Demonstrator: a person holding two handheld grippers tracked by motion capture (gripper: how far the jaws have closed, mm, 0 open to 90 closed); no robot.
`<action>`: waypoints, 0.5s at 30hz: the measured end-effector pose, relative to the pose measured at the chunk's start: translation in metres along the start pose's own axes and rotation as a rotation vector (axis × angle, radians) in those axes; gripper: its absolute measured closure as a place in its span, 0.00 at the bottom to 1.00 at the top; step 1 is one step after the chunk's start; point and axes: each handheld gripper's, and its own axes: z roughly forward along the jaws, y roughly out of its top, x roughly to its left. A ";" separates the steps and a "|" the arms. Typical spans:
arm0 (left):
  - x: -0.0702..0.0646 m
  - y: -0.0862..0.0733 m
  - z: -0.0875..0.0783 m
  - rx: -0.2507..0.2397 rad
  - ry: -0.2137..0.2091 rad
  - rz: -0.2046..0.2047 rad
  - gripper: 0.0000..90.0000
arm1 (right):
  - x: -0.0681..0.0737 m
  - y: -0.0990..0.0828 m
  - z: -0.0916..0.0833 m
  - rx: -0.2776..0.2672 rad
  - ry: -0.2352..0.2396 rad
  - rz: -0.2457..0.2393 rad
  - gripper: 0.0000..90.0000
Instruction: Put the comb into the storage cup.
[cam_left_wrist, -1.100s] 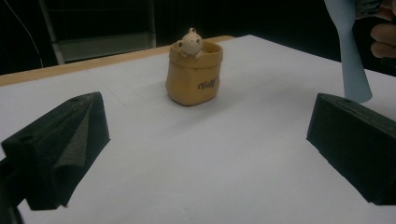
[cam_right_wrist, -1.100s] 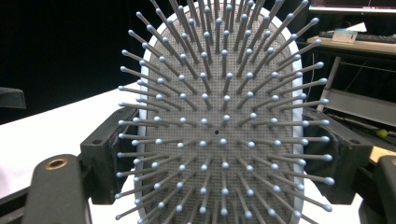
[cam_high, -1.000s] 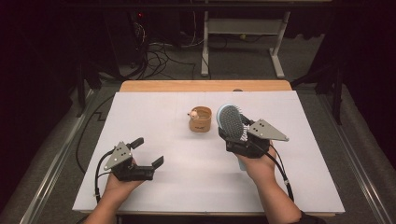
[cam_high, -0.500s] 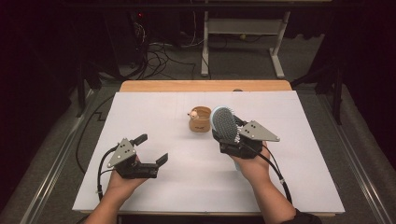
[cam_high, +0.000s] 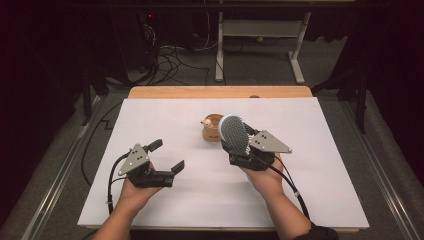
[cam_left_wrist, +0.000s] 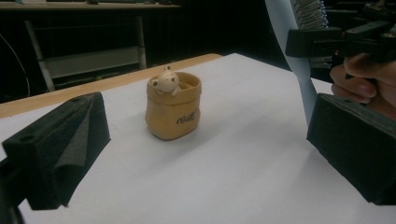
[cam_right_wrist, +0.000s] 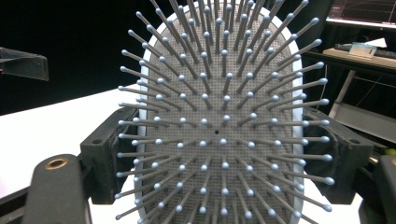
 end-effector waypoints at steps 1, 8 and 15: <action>0.000 0.000 0.001 -0.003 -0.001 -0.005 0.00 | 0.001 0.000 0.000 0.001 -0.002 -0.003 0.23; -0.002 0.003 0.007 0.000 -0.003 -0.001 0.00 | 0.009 0.001 0.005 -0.019 0.013 -0.015 0.23; -0.003 0.006 0.009 -0.001 -0.009 0.008 0.00 | 0.019 0.002 0.013 -0.015 0.030 -0.026 0.23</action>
